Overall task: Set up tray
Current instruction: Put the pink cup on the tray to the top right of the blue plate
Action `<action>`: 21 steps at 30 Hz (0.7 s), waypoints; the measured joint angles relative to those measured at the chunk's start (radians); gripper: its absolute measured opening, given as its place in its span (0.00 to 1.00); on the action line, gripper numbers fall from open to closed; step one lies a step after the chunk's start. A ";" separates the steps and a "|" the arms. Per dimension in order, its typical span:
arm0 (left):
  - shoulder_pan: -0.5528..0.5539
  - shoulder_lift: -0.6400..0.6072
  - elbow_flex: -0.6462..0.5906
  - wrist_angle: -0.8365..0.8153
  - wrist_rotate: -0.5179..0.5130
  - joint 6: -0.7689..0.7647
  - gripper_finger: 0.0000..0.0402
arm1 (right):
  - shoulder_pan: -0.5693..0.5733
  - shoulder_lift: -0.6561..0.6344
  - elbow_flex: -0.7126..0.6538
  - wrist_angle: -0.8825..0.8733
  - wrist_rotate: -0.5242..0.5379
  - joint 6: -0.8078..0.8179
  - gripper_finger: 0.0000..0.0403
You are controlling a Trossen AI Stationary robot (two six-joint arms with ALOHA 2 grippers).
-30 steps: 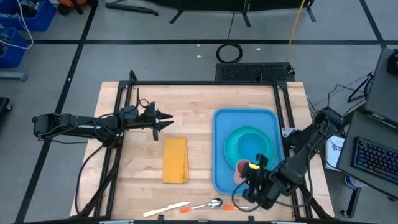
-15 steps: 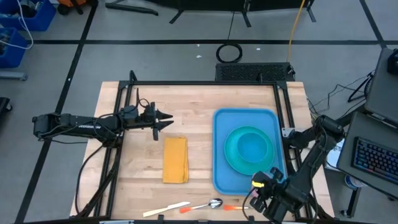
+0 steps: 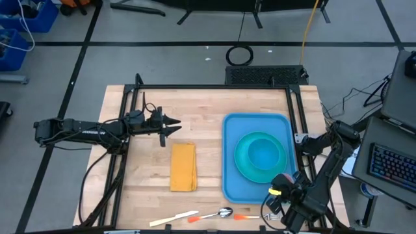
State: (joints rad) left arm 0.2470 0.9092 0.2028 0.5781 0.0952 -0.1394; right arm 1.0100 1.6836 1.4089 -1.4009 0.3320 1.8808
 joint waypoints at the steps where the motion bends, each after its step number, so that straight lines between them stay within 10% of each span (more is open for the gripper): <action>1: 0.000 0.000 0.000 0.000 0.000 0.000 0.33 | 0.000 0.000 -0.011 -0.009 -0.014 0.010 0.00; 21: 0.000 0.000 0.000 -0.006 0.000 0.001 0.33 | 0.001 -0.001 -0.087 0.007 -0.045 0.049 0.00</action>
State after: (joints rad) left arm 0.2472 0.9092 0.2028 0.5722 0.0952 -0.1387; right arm 1.0107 1.6829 1.3220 -1.3937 0.2874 1.9297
